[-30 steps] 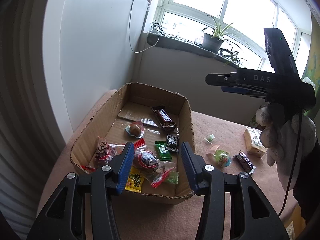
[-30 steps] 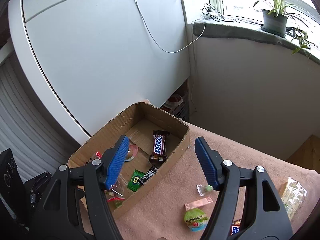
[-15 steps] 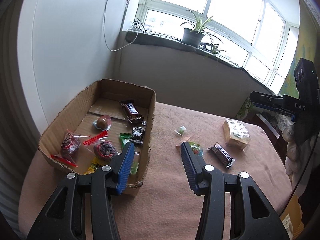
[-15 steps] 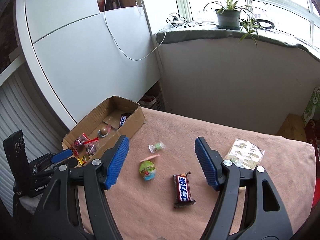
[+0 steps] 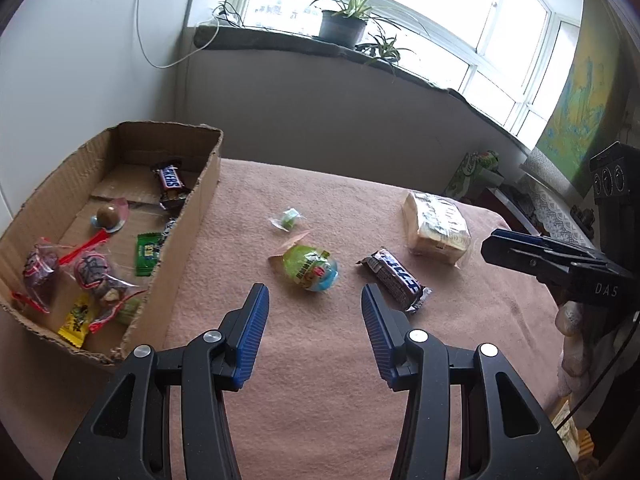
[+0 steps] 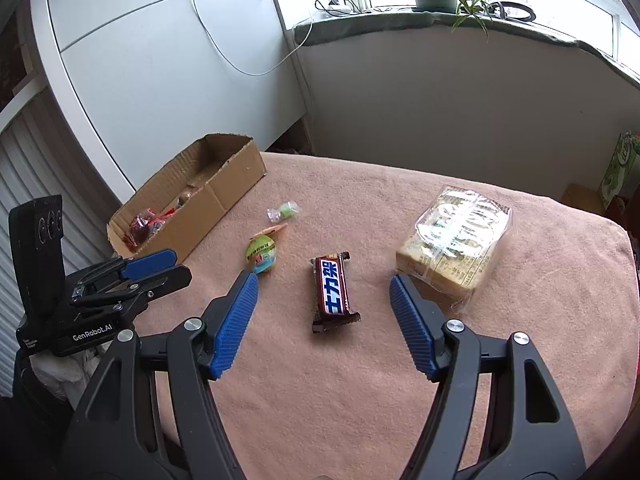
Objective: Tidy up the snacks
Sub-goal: 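Grasp the green-blue egg candy with the left tool while the right tool grasps the blue-lettered chocolate bar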
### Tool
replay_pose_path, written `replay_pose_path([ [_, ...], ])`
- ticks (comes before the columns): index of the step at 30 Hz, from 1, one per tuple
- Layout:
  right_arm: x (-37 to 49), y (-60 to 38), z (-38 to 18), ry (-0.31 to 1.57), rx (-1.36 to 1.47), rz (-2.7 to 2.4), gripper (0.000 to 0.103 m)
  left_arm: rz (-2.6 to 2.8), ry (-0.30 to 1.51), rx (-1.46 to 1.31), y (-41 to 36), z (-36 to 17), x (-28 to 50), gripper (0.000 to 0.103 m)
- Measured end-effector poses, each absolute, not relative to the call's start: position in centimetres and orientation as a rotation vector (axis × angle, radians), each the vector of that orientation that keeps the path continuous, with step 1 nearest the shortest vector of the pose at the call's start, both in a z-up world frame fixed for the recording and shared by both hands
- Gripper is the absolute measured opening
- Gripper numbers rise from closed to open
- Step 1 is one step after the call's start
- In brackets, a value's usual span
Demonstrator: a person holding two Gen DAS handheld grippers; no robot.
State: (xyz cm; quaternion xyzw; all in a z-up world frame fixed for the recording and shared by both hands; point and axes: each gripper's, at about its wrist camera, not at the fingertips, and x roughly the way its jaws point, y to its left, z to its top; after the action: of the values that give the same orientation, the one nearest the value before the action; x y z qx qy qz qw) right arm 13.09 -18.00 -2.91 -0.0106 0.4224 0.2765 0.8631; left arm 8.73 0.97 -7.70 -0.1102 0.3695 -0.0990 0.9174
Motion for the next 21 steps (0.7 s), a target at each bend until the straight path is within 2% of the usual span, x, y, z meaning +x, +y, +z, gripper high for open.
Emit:
replay_pose_path([
  [9, 13.9, -17.0, -6.7, 0.925, -0.092, 0.564, 0.071, -0.169, 0.821, -0.284, -0.3, -9.8, 12.3, 0.047],
  [21, 14.8, -17.2, -8.6, 0.960, -0.090, 0.579, 0.071, -0.126, 0.870, -0.189, -2.5, -11.5, 15.4, 0.047],
])
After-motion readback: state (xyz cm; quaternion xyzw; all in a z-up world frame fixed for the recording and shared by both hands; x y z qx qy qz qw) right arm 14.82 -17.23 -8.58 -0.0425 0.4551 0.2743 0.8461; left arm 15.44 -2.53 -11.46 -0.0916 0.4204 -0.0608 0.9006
